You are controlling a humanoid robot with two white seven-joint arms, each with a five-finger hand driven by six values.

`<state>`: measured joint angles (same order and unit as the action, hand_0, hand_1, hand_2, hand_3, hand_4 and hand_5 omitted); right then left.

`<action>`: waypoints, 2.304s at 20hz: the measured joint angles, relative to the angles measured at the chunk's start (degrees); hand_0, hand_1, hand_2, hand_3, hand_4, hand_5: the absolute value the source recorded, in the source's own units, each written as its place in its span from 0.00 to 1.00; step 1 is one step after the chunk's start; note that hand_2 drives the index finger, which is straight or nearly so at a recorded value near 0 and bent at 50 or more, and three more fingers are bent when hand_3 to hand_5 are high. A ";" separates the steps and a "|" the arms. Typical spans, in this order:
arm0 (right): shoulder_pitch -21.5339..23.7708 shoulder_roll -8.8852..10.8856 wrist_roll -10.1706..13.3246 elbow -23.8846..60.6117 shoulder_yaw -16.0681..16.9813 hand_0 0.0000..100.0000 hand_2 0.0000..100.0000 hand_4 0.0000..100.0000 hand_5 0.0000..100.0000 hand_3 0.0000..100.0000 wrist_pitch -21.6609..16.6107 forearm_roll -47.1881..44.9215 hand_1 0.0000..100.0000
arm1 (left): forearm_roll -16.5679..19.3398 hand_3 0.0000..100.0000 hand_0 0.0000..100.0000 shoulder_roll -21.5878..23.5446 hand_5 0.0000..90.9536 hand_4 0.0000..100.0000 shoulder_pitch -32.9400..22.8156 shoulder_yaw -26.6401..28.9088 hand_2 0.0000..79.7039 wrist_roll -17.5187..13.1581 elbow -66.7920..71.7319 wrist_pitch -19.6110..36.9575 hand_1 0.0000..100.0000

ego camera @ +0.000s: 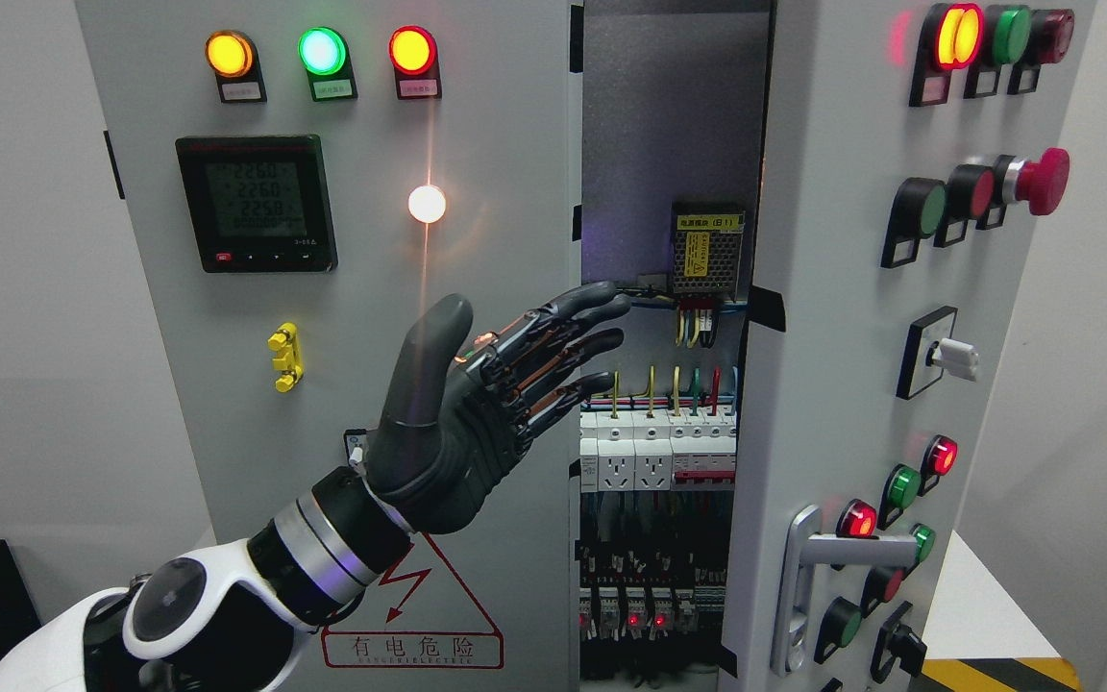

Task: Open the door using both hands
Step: 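Insert the left hand fingers behind the inner edge of the button door, then push the button door outward with the left hand, swinging it open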

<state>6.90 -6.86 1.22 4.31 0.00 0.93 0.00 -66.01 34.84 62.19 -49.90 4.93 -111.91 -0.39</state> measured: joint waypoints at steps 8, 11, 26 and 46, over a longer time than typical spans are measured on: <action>0.00 0.00 -0.14 0.00 0.00 0.19 0.00 0.00 0.00 0.00 0.00 0.00 0.00 | -0.38 0.00 0.00 -4.44 0.00 0.00 2.85 -4.15 0.00 0.05 1.44 -0.32 0.00; 0.00 0.00 -0.19 -0.01 0.00 0.19 0.00 0.00 0.00 0.00 0.00 0.00 0.00 | -0.87 0.00 0.00 -5.85 0.00 0.00 3.69 -5.26 0.00 0.05 1.77 -0.34 0.00; -0.01 0.00 -0.02 -0.01 0.00 0.19 0.00 0.00 0.00 0.00 0.00 0.00 0.00 | -3.58 0.00 0.00 -9.40 0.00 0.00 6.74 -7.99 0.00 0.01 2.32 -0.49 0.00; -0.02 0.00 0.06 0.00 0.00 0.19 0.00 0.00 0.00 0.00 0.00 0.00 0.00 | -3.67 0.00 0.00 -15.55 0.00 0.00 7.40 -9.70 0.00 -0.06 2.59 -3.78 0.00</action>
<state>6.87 -6.86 1.28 4.31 0.00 0.93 0.00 -69.68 19.29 69.59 -59.60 4.87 -109.32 -4.18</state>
